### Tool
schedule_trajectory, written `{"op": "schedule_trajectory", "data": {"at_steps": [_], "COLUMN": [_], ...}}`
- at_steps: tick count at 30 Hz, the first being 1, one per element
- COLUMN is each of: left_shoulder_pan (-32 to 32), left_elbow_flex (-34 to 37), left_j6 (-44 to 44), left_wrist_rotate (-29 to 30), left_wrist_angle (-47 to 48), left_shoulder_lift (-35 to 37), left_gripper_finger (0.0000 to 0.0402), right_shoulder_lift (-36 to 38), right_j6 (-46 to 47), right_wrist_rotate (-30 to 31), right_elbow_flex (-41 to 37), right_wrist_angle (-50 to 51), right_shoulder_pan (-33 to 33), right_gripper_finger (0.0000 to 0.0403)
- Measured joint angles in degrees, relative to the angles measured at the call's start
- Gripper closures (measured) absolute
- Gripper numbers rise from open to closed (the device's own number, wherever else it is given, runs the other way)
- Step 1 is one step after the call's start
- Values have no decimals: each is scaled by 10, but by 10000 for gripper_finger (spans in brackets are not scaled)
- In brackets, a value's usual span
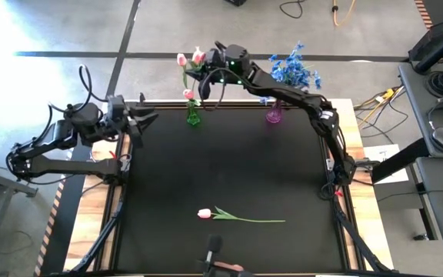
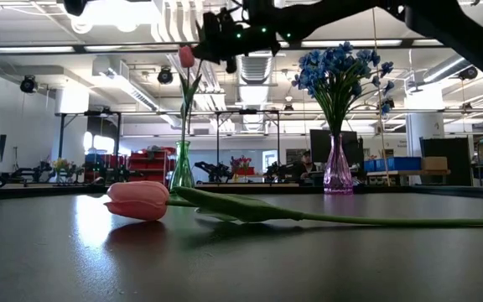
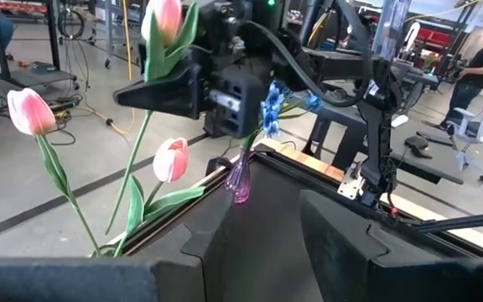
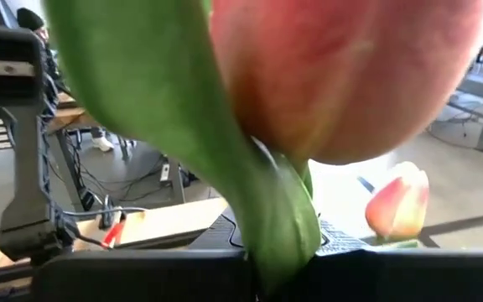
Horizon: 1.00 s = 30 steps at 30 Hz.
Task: Sort flowers into vase by color
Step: Put the pink tulip into the green vase
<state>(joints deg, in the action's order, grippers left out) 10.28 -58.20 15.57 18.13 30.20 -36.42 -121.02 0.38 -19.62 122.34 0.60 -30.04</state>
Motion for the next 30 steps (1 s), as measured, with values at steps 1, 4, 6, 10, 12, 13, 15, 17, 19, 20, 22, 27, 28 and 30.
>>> {"op": "schedule_trajectory", "data": {"at_steps": [1, 4, 6, 10, 12, 13, 15, 17, 19, 20, 22, 27, 28, 30], "left_shoulder_pan": [0, 0, 0, 0, 0, 0, 0, 0, 0, 0, 0, 0, 0, 0], "left_elbow_flex": [1, 1, 1, 2, 2, 2, 2, 2, 2, 2, 2, 2, 2, 2], "left_j6": [0, 2, 2, 2, 2, 2, 2, 2, 2, 2, 2, 2, 2, 2], "left_wrist_rotate": [0, 0, 0, 0, 0, 0, 0, 0, 0, 0, 0, 0, 0, 0], "left_wrist_angle": [1, 3, 4, 5, 9, 9, 9, 9, 9, 9, 9, 10, 10, 10], "left_shoulder_lift": [0, -2, -4, -4, -4, -4, -3, -3, -4, -4, -4, -5, -5, -5], "left_gripper_finger": [279, 279, 279, 279, 279, 279, 279, 279, 279, 279, 279, 279, 279, 279], "right_shoulder_lift": [-3, -12, -18, -24, -24, -25, -24, -24, -24, -24, -24, -23, -22, -21], "right_j6": [-1, -2, 2, 10, 14, 15, 17, 30, 38, 41, 41, 43, 43, 42], "right_wrist_rotate": [1, 1, 1, -1, 0, 0, 0, 1, 1, 1, 1, 2, 2, 5], "right_elbow_flex": [0, 0, 0, 0, 0, 0, 0, 0, 0, 0, 0, 0, 0, -1], "right_wrist_angle": [0, 1, -1, -4, -3, -3, -3, -3, -3, -2, -2, 8, 9, 10], "right_shoulder_pan": [0, 0, 0, 0, 1, 2, 2, 2, 2, 2, 2, 3, 3, 3], "right_gripper_finger": [394, 394, 394, 394, 394, 394, 394, 394, 394, 394, 394, 394, 394, 394]}}
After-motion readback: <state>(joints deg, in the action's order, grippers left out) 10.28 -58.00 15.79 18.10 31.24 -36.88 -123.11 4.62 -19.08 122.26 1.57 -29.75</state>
